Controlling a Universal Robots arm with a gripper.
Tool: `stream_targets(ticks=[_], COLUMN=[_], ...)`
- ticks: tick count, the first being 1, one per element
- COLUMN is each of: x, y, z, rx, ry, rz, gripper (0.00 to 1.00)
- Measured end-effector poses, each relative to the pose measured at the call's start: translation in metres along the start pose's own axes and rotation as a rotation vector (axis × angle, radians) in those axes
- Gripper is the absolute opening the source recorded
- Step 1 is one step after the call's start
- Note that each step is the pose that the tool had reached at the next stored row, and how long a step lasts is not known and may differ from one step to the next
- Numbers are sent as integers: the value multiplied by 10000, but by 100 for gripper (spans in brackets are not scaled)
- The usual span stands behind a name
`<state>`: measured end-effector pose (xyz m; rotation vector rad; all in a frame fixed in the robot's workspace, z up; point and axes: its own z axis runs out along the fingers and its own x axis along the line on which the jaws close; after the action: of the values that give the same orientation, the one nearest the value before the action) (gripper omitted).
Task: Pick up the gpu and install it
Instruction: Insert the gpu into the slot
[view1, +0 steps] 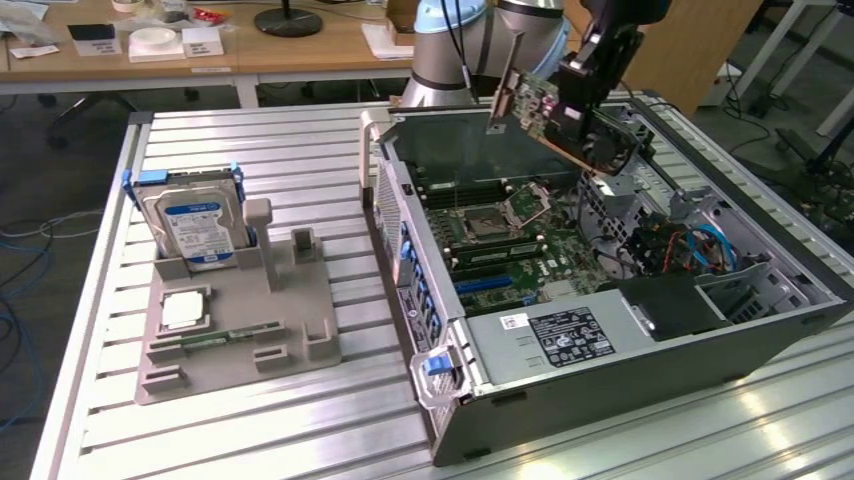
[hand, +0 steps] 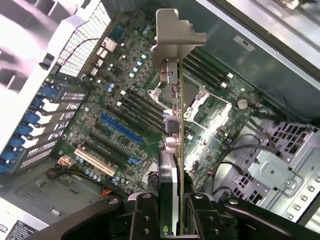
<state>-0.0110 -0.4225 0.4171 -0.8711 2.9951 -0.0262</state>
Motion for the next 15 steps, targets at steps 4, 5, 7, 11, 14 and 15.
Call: stream_targets(ticks=[4, 5, 7, 11, 14, 15], x=[0, 0, 0, 0, 0, 0], y=[0, 0, 0, 0, 0, 0], z=[2, 2, 3, 4, 5, 5], rx=[-23, -30, -36, -45, -51, -53], ry=[-31, -41, -49, -61, -69, -72], rz=[-1373, -1848, -2216, -2720, -3091, -3214], gripper=[28, 28, 28, 28, 28, 28])
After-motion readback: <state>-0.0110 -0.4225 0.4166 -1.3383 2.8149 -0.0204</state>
